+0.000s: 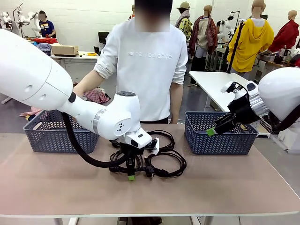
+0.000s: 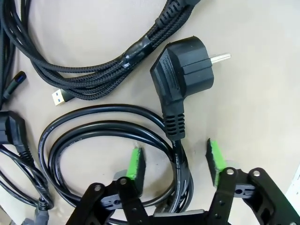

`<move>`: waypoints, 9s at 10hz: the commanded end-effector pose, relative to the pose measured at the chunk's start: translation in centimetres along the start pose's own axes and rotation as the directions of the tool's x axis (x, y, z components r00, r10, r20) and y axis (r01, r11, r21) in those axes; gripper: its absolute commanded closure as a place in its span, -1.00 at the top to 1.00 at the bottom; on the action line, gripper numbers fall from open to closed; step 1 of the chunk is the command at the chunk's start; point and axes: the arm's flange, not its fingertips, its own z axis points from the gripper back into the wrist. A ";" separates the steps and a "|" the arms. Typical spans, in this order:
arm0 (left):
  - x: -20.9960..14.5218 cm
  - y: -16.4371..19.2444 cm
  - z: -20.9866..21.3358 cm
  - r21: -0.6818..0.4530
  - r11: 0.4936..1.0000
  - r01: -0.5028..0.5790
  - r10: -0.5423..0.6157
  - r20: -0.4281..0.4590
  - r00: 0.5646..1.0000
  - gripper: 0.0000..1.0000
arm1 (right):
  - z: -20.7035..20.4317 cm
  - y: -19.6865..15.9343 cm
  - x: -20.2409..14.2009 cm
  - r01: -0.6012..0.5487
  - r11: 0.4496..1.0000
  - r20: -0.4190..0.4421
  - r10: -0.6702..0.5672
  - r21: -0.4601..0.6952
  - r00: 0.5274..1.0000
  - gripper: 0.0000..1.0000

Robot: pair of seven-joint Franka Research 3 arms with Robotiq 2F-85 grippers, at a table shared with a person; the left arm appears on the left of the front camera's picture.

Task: Organize the cables according to human instructions.
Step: Pick up a bundle of cables and place it in the basket indicated by the human.

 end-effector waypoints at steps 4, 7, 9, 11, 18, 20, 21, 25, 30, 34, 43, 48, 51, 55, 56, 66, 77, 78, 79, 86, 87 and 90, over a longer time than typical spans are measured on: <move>0.1 -0.4 0.8 0.004 1.000 0.004 -0.004 -0.009 1.000 -0.63 | -0.3 -0.3 -0.1 -0.007 1.000 0.021 0.006 0.012 1.000 1.00; 0.1 -1.0 1.9 -0.004 1.000 0.013 -0.013 -0.018 1.000 -1.00 | -0.3 -0.3 -0.1 -0.007 1.000 0.021 0.006 0.012 1.000 1.00; 0.3 -1.5 4.0 0.012 1.000 -0.002 0.003 -0.032 0.999 -1.00 | -0.3 -0.3 -0.1 -0.007 1.000 0.021 0.006 0.012 1.000 1.00; 0.2 -1.7 8.5 0.124 0.990 -0.063 0.070 -0.054 0.996 -1.00 | -0.3 -0.3 -0.1 -0.007 1.000 0.021 0.006 0.012 1.000 1.00; -9.7 2.5 19.3 0.241 0.971 -0.002 0.008 -0.025 1.000 -1.00 | -0.3 -0.3 -0.1 -0.007 1.000 0.021 0.006 0.012 1.000 1.00; -13.9 3.7 21.1 0.278 0.960 -0.043 0.044 0.004 0.999 -1.00 | -0.3 -0.3 -0.1 -0.007 1.000 0.021 0.006 0.012 1.000 1.00; -15.7 4.2 21.7 0.287 0.955 -0.070 0.067 0.024 0.998 -1.00 | -0.3 -0.3 -0.1 -0.007 1.000 0.021 0.006 0.012 1.000 1.00; -20.6 5.8 21.7 0.261 0.947 -0.185 0.168 0.086 0.982 -1.00 | -0.3 -0.3 -0.1 -0.007 1.000 0.021 0.006 0.012 1.000 1.00; -19.1 5.9 22.2 0.278 0.948 -0.153 0.152 0.025 0.988 -1.00 | -0.3 -0.3 -0.1 -0.007 1.000 0.021 0.006 0.012 1.000 1.00; -21.3 7.7 20.8 0.292 0.933 -0.210 0.207 0.043 0.977 -0.69 | -0.3 -0.3 -0.1 -0.007 1.000 0.021 0.006 0.012 1.000 1.00; -28.9 13.4 17.7 0.294 0.906 -0.303 0.317 0.000 0.948 -0.69 | -0.3 -0.3 -0.1 -0.007 1.000 0.021 0.006 0.012 1.000 1.00; -29.6 14.8 16.3 0.312 0.892 -0.328 0.340 0.015 0.940 -0.69 | -0.3 -0.3 -0.1 -0.007 1.000 0.021 0.006 0.012 1.000 1.00; -29.8 15.1 15.8 0.313 0.888 -0.336 0.346 0.026 0.938 -0.33 | -0.3 -0.3 -0.1 -0.007 1.000 0.021 0.006 0.012 1.000 1.00; -29.8 14.6 16.6 0.297 0.893 -0.338 0.339 0.050 0.939 0.43 | -0.3 -0.3 -0.1 -0.007 1.000 0.021 0.006 0.012 1.000 1.00; -29.7 14.5 16.9 0.276 0.901 -0.334 0.335 0.044 0.941 0.46 | -0.3 -0.3 -0.1 -0.007 1.000 0.021 0.006 0.012 1.000 1.00; -29.1 14.3 16.7 0.234 0.906 -0.352 0.350 0.054 0.935 1.00 | -0.3 -0.3 -0.1 -0.007 1.000 0.021 0.006 0.012 1.000 1.00; -21.1 3.6 18.0 0.133 0.958 -0.255 0.186 0.391 0.901 1.00 | -0.3 -0.3 -0.1 -0.007 1.000 0.021 0.006 0.012 1.000 1.00; -20.8 2.6 17.5 0.121 0.962 -0.246 0.174 0.426 0.888 1.00 | -0.3 -0.3 -0.1 -0.007 1.000 0.021 0.006 0.012 1.000 1.00; -20.6 1.9 17.0 0.101 0.966 -0.240 0.169 0.459 0.872 1.00 | -0.3 -0.3 -0.1 -0.007 1.000 0.021 0.006 0.012 1.000 1.00; -19.6 -0.7 15.4 0.046 0.972 -0.231 0.181 0.481 0.858 1.00 | -0.3 -0.3 -0.1 -0.007 1.000 0.021 0.006 0.012 1.000 1.00; -19.6 -0.7 15.4 0.046 0.972 -0.231 0.181 0.481 0.858 1.00 | -0.3 -0.3 -0.1 -0.007 1.000 0.021 0.006 0.012 1.000 1.00; -19.6 -0.7 15.4 0.046 0.972 -0.231 0.181 0.481 0.858 1.00 | -0.3 -0.3 -0.1 -0.007 1.000 0.021 0.006 0.012 1.000 1.00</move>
